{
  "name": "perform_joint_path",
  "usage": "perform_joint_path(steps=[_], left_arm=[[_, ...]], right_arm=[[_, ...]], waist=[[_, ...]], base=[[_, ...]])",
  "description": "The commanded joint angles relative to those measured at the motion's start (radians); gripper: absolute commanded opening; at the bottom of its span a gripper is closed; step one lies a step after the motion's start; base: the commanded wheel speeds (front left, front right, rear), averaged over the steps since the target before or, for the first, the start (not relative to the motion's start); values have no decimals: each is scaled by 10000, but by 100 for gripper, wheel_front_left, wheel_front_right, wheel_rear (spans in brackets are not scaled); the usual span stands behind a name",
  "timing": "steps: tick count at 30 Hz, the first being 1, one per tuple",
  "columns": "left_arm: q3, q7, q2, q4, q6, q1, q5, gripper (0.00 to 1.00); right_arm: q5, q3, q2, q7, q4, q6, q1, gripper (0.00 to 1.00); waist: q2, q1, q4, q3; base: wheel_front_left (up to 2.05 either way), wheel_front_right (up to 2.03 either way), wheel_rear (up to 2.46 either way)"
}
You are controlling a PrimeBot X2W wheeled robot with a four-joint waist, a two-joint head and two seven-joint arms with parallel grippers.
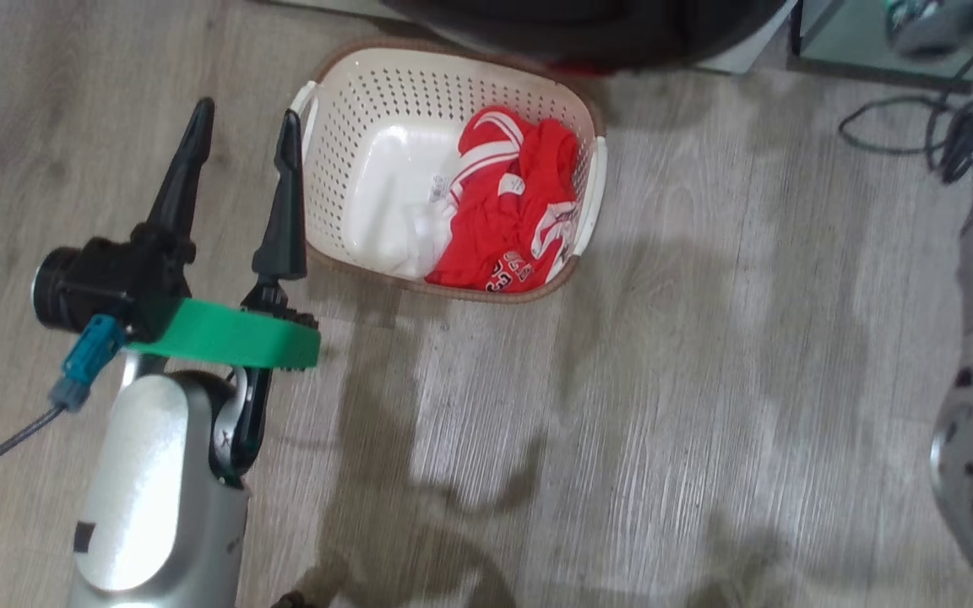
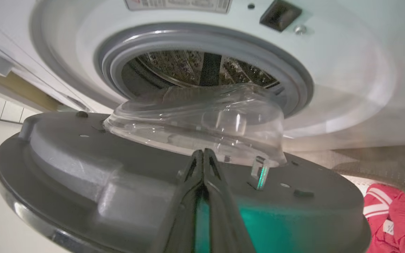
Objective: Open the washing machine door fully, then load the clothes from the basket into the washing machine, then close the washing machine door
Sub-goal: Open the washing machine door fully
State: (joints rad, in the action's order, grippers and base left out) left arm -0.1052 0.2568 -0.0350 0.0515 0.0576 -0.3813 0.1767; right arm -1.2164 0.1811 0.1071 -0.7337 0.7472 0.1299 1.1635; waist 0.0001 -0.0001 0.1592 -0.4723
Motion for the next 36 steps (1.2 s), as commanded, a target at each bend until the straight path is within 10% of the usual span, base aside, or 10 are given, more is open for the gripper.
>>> perform_joint_path(steps=[1,36], left_arm=[[339,49,-153,-312,-64,78,35,100],[174,49,-153,59,-721,1839,589,100]], right_arm=[[-95,-99,-342,-218,-561,8,-120,0],[-2708,-3306,-568,-470,-3178,8,-5446,0]], waist=[[-1,1,49,161],[-1,1,2158,2419]], base=[[0,0,0],[0,0,0]])
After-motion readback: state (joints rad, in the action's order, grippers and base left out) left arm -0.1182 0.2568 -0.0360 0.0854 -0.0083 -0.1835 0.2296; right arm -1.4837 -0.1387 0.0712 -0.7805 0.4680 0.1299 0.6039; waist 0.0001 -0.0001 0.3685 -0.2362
